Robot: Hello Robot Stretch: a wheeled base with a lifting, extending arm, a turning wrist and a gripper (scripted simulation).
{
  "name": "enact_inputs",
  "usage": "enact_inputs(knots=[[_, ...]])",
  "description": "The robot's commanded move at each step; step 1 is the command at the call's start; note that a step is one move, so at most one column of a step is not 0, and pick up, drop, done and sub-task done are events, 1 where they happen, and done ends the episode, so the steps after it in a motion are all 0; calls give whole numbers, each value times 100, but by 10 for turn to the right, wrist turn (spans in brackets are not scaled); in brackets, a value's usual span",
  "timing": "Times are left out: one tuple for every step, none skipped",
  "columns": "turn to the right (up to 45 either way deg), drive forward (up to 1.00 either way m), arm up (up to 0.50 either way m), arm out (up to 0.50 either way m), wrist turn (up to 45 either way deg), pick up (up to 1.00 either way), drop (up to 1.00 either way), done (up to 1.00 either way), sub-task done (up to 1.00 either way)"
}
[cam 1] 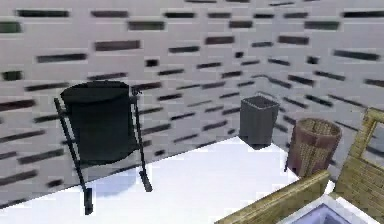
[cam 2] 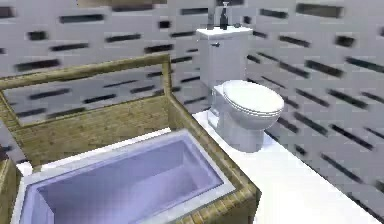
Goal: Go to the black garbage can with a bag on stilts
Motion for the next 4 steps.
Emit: enact_inputs(knots=[[-450, 0, 0, 0, 0, 0, 0, 0, 0], [-60, 0, 0, 0, 0, 0, 0, 0, 0], [0, 65, 0, 0, 0, 0, 0, 0, 0], [390, 0, 0, 0, 0, 0, 0, 0, 0]])
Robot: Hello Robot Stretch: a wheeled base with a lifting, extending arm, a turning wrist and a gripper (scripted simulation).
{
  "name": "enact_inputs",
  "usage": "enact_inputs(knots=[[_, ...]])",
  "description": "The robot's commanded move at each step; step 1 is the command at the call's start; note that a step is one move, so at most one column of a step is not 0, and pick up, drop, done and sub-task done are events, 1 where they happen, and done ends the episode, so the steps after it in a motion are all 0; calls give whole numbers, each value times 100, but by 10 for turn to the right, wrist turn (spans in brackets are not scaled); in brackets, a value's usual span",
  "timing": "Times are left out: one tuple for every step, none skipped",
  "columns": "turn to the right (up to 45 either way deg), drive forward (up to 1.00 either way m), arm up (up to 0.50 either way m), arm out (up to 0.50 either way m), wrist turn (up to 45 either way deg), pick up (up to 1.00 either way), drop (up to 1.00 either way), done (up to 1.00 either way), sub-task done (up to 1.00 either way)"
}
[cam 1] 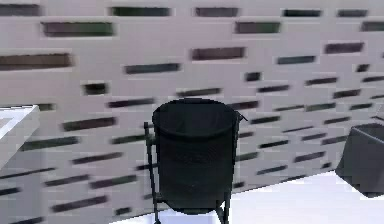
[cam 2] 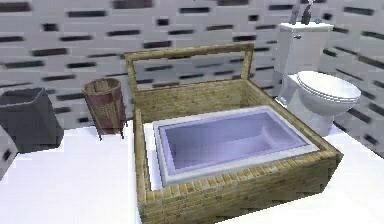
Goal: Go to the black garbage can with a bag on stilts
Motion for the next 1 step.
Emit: enact_inputs(knots=[[0, 0, 0, 0, 0, 0, 0, 100, 0]])
